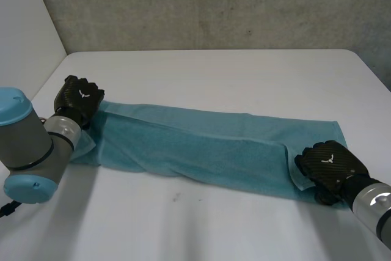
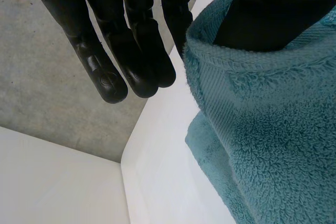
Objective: Fold the laundry
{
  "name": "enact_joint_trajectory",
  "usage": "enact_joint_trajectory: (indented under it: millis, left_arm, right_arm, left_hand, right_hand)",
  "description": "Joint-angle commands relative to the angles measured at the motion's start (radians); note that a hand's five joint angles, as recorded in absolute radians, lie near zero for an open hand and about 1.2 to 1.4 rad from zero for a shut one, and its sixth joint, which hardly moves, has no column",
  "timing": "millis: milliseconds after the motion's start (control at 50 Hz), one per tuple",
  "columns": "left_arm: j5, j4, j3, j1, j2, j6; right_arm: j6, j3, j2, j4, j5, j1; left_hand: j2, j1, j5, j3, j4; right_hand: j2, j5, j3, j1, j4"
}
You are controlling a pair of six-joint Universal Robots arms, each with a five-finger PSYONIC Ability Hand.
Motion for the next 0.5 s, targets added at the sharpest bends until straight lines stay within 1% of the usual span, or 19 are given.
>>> enact_joint_trajectory:
  millis: [20,80,120,140,180,200,220,260,280,300,340,400,440,460,500]
  left_arm:
    - [0.002,0.008,0.004,0.005,-0.006,0.001]
    - [0.005,0.023,0.024,0.006,-0.02,-0.002]
    - [0.011,0.041,0.04,0.006,-0.026,-0.006]
    - [0.018,0.064,0.059,0.006,-0.044,-0.012]
    - [0.031,0.083,0.079,0.006,-0.067,-0.019]
    - [0.043,0.099,0.104,0.006,-0.089,-0.022]
    - [0.043,0.1,0.104,0.006,-0.089,-0.022]
    - [0.072,0.129,0.173,0.003,-0.139,-0.022]
    - [0.072,0.129,0.173,0.003,-0.14,-0.022]
    - [0.084,0.132,0.211,0.002,-0.17,-0.022]
    - [0.098,0.133,0.251,-0.001,-0.199,-0.02]
    - [0.118,0.135,0.329,-0.006,-0.257,-0.02]
    - [0.126,0.135,0.366,-0.007,-0.29,-0.019]
    - [0.127,0.136,0.407,-0.007,-0.322,-0.017]
    - [0.127,0.135,0.449,-0.007,-0.354,-0.019]
  right_arm:
    - [0.026,-0.068,0.085,-0.066,0.007,-0.013]
    - [0.053,-0.086,0.082,-0.092,0.01,-0.015]
    - [0.167,-0.141,0.08,-0.161,0.042,-0.021]
    - [0.168,-0.142,0.08,-0.161,0.043,-0.021]
    - [0.262,-0.206,0.082,-0.201,0.111,-0.048]
    - [0.263,-0.206,0.082,-0.201,0.112,-0.048]
    - [0.283,-0.236,0.083,-0.203,0.139,-0.067]
    - [0.293,-0.267,0.1,-0.201,0.156,-0.08]
    - [0.295,-0.295,0.135,-0.203,0.162,-0.09]
    - [0.295,-0.295,0.136,-0.203,0.162,-0.09]
    - [0.292,-0.353,0.23,-0.203,0.179,-0.087]
    - [0.29,-0.382,0.269,-0.204,0.182,-0.085]
    - [0.292,-0.434,0.316,-0.213,0.211,-0.088]
    - [0.292,-0.435,0.317,-0.213,0.211,-0.088]
    - [0.3,-0.488,0.371,-0.216,0.268,-0.088]
  left_hand:
    - [0.196,0.247,0.259,0.202,0.2]
    - [0.196,0.247,0.259,0.202,0.2]
    - [0.196,0.247,0.259,0.202,0.2]
    - [0.196,0.247,0.259,0.202,0.2]
    - [0.196,0.247,0.259,0.202,0.2]
    - [0.196,0.247,0.259,0.202,0.2]
    - [0.196,0.247,0.259,0.202,0.2]
    - [0.196,0.247,0.259,0.202,0.2]
    - [0.196,0.247,0.259,0.202,0.2]
    - [0.196,0.247,0.259,0.202,0.2]
    - [0.196,0.247,0.259,0.202,0.2]
    - [0.196,0.247,0.259,0.202,0.2]
    - [0.196,0.247,0.259,0.202,0.2]
    - [0.196,0.247,0.259,0.202,0.2]
    - [0.196,0.247,0.259,0.202,0.2]
  right_hand:
    - [0.644,0.671,0.644,0.751,0.645]
    - [0.644,0.671,0.644,0.751,0.645]
    - [0.644,0.671,0.644,0.751,0.645]
    - [0.644,0.671,0.644,0.751,0.645]
    - [0.644,0.671,0.644,0.751,0.645]
    - [0.644,0.671,0.644,0.751,0.645]
    - [0.644,0.671,0.644,0.751,0.645]
    - [0.644,0.671,0.644,0.751,0.645]
    - [0.644,0.671,0.644,0.751,0.645]
    - [0.644,0.671,0.644,0.751,0.645]
    - [0.644,0.671,0.644,0.751,0.645]
    - [0.644,0.671,0.644,0.751,0.645]
    - [0.644,0.671,0.644,0.751,0.645]
    - [0.644,0.671,0.644,0.751,0.645]
    - [0.644,0.671,0.644,0.751,0.645]
